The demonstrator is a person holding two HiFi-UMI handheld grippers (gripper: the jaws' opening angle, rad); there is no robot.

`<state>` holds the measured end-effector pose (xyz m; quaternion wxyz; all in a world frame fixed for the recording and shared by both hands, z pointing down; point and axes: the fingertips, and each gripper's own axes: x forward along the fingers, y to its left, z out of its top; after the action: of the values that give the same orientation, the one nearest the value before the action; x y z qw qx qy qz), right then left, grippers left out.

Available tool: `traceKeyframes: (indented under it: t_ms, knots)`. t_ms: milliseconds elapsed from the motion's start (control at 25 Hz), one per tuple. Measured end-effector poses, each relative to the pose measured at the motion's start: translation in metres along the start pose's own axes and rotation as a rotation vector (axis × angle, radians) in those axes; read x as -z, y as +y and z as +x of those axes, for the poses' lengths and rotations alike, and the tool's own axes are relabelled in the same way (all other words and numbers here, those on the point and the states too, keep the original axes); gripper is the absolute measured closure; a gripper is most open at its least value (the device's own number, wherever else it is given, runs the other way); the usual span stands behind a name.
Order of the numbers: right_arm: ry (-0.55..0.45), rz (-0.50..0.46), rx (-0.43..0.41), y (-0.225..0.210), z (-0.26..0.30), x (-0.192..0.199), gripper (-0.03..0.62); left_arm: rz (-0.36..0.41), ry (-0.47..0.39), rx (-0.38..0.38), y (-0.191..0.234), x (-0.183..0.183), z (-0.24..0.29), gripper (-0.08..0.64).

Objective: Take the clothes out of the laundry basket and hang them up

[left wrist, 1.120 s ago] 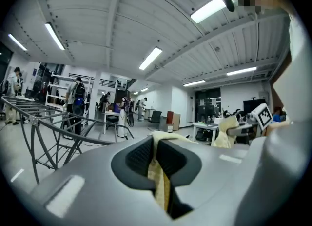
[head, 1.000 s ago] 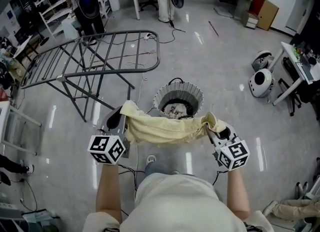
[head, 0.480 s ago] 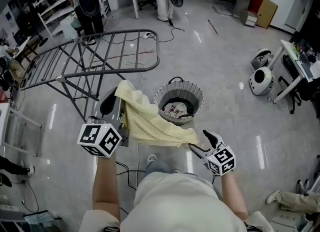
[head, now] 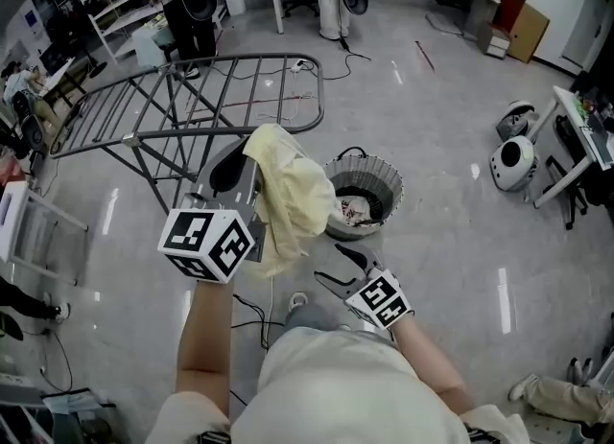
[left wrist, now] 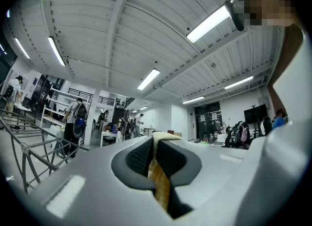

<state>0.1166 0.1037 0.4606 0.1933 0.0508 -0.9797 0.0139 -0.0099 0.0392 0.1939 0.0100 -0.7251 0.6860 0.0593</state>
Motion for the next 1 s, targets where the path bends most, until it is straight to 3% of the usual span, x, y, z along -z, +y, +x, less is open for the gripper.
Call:
traceKeyframes:
  t_ms: [160, 320, 560, 600, 800, 1000]
  knots:
    - [0.002, -0.038, -0.075, 0.024, 0.029, -0.009, 0.301, -0.024, -0.013, -0.006, -0.005, -0.009, 0.001, 0.541]
    - [0.014, -0.043, -0.054, 0.022, 0.038, -0.005, 0.336, -0.021, -0.015, 0.013, -0.019, -0.016, -0.001, 0.541]
    - [0.038, -0.021, 0.021, 0.0, 0.035, 0.002, 0.505, -0.008, 0.013, -0.003, -0.009, -0.01, -0.012, 0.541]
    - [0.047, -0.027, 0.025, -0.002, 0.032, 0.004, 0.535, 0.008, 0.03, -0.017, -0.003, -0.006, -0.014, 0.541]
    - [0.067, -0.018, 0.127, -0.037, -0.005, 0.01, 0.548, 0.082, 0.16, -0.102, 0.036, 0.043, -0.031, 0.54]
    - [0.034, 0.006, 0.307, -0.098, -0.053, -0.007, 0.555, 0.125, 0.397, -0.117, 0.061, 0.133, -0.058, 0.537]
